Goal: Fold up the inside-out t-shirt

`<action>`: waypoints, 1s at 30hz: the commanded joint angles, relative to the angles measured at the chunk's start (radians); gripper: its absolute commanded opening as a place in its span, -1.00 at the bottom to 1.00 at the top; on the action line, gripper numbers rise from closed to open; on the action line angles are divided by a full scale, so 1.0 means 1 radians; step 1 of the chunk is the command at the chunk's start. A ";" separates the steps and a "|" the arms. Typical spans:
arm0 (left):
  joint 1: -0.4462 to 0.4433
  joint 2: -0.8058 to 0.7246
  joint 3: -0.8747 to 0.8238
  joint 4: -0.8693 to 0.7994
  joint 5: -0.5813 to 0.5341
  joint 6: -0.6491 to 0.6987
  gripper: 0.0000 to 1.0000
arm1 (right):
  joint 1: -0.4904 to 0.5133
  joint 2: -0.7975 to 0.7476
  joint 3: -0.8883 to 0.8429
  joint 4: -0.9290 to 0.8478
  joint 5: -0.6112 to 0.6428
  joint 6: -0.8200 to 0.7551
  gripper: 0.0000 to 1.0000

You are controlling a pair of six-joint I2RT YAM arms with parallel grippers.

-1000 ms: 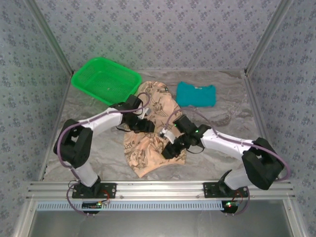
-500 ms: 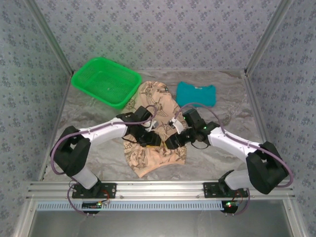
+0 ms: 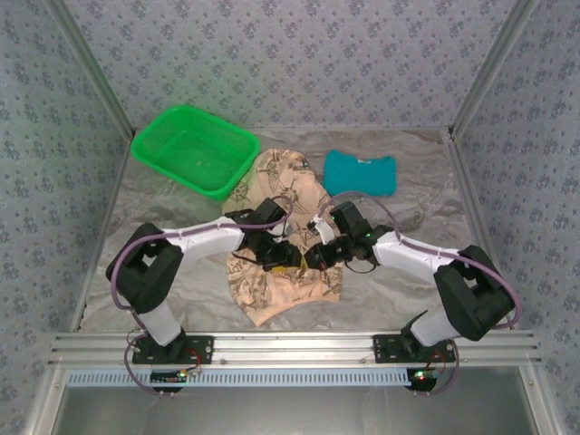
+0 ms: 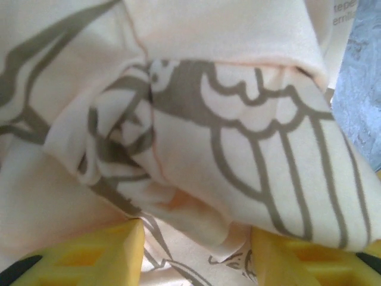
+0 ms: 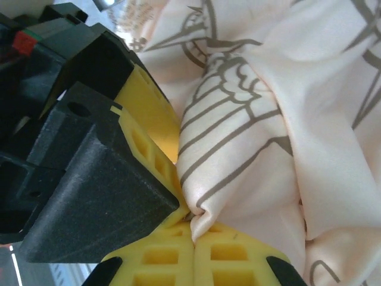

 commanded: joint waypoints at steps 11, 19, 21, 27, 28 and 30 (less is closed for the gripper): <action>-0.025 -0.068 0.058 -0.010 -0.065 0.159 -1.00 | -0.120 -0.077 -0.032 0.084 -0.178 0.007 -1.00; -0.070 -0.199 -0.197 0.093 -0.249 0.400 -1.00 | -0.252 -0.006 -0.066 0.007 -0.080 0.047 -0.95; -0.096 -0.219 -0.200 0.081 -0.284 0.436 -1.00 | -0.232 0.024 -0.066 0.024 -0.066 0.063 -0.85; -0.093 -0.241 -0.164 0.067 -0.282 0.363 -0.67 | -0.206 0.023 -0.035 -0.076 0.008 0.023 -0.61; -0.092 -0.242 -0.149 0.063 -0.271 0.345 -0.48 | -0.205 0.019 -0.029 -0.081 -0.013 0.031 -0.55; -0.092 -0.243 -0.120 0.080 -0.232 0.321 -0.26 | -0.179 0.001 -0.007 -0.115 0.004 0.026 -0.51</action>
